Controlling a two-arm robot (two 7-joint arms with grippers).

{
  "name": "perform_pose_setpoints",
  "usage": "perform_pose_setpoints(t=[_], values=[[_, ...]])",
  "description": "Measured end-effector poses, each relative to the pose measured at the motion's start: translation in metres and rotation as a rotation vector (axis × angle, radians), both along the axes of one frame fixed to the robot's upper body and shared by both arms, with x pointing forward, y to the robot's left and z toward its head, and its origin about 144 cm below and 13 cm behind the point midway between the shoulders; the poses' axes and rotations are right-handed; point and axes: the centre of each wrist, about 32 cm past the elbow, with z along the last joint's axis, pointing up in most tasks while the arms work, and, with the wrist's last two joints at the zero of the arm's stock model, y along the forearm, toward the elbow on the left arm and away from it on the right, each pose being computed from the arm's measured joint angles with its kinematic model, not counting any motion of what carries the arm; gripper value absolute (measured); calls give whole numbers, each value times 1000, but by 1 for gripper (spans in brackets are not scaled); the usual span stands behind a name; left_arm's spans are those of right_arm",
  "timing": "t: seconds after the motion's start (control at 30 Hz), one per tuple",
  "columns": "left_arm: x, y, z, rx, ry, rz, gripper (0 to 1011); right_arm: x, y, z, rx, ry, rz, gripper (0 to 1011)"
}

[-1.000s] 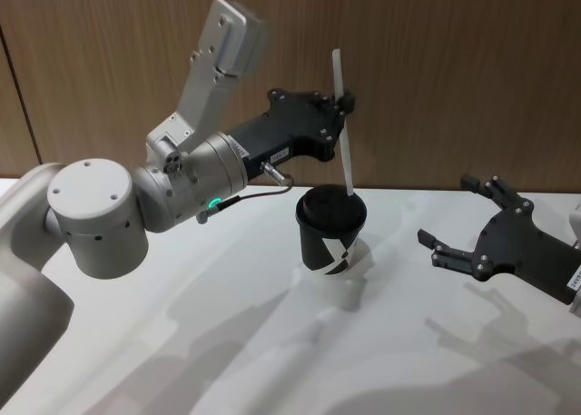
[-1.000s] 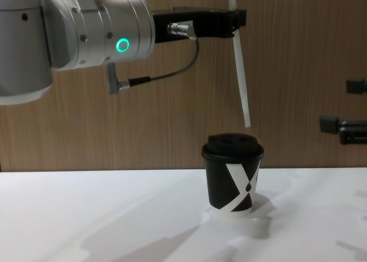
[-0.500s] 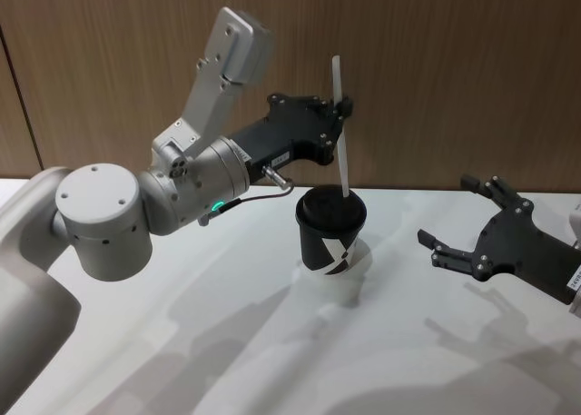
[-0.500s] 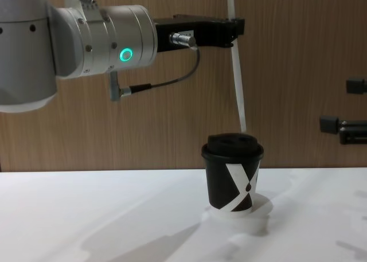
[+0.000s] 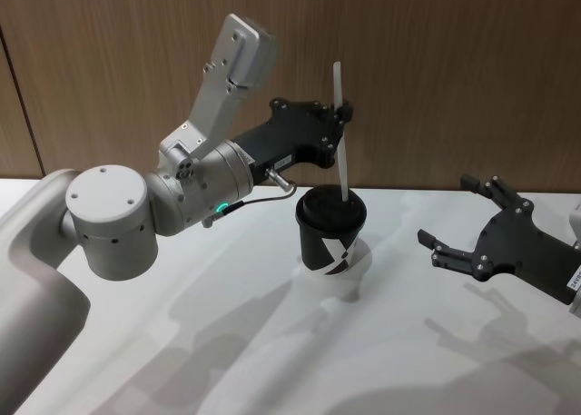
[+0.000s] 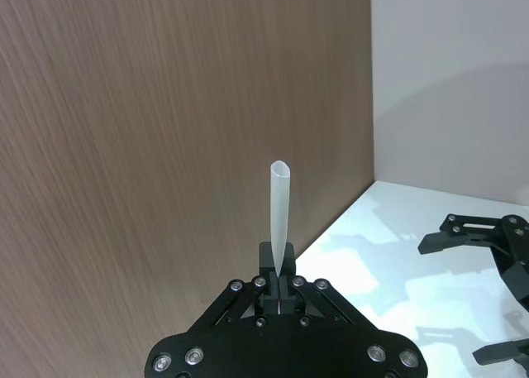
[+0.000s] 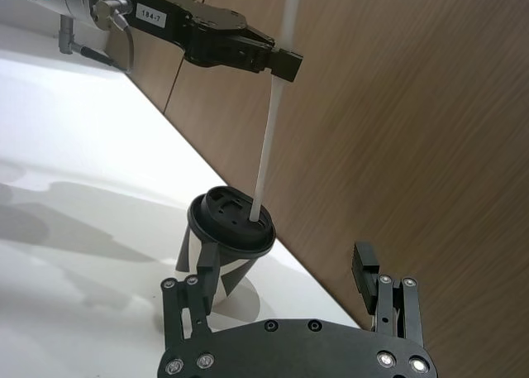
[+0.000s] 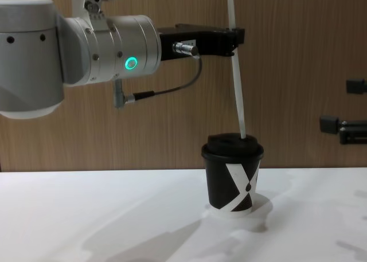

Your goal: Pick up the straw with one hand, pass it to the other hand, and insert it into the cup.

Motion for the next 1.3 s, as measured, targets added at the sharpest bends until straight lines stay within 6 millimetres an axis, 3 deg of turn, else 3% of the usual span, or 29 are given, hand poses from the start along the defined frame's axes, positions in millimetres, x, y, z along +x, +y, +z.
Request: perform_pose_setpoints(t=[1.3], values=[[22,-10,-30,30,98,22,8,0,0,0,0,0,0,1001]])
